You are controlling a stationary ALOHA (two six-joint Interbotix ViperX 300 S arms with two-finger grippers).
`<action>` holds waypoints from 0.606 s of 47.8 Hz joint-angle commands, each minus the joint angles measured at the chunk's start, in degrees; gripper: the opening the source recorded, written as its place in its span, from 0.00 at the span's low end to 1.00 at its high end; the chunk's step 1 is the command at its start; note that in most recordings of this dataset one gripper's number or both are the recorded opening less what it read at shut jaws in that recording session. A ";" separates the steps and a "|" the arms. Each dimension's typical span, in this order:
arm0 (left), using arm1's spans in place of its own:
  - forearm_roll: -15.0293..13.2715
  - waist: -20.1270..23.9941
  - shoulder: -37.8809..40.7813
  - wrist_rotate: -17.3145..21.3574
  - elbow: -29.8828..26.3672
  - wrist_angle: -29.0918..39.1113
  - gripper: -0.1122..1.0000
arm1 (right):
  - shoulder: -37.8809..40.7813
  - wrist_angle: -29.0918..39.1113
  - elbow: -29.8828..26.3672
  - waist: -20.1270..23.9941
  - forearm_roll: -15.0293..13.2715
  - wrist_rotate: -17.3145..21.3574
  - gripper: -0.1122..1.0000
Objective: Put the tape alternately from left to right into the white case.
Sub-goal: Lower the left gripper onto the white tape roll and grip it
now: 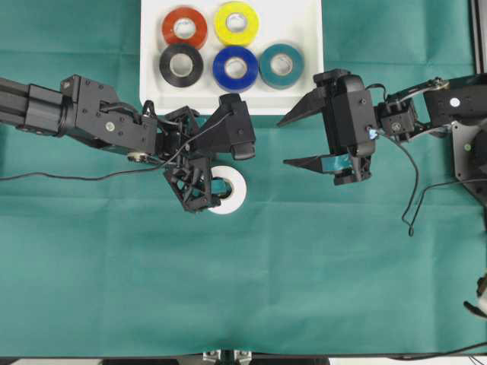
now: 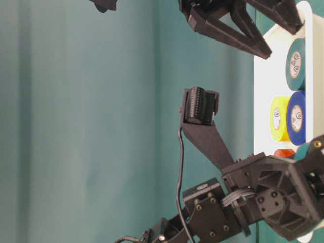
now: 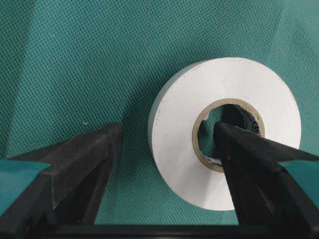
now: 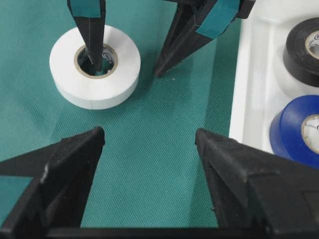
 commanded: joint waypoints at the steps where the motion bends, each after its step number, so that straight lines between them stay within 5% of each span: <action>1: -0.09 0.44 -0.79 0.09 -1.41 -0.18 0.89 | -1.05 -0.44 -0.26 0.18 0.18 -0.09 0.82; 15: -0.09 0.70 -0.79 0.09 -1.49 0.88 0.84 | -1.05 -0.88 0.09 0.26 0.18 -0.09 0.82; 29: -0.09 0.70 -0.79 0.18 -2.37 1.41 0.16 | -1.05 -0.88 0.09 0.18 0.18 -0.09 0.82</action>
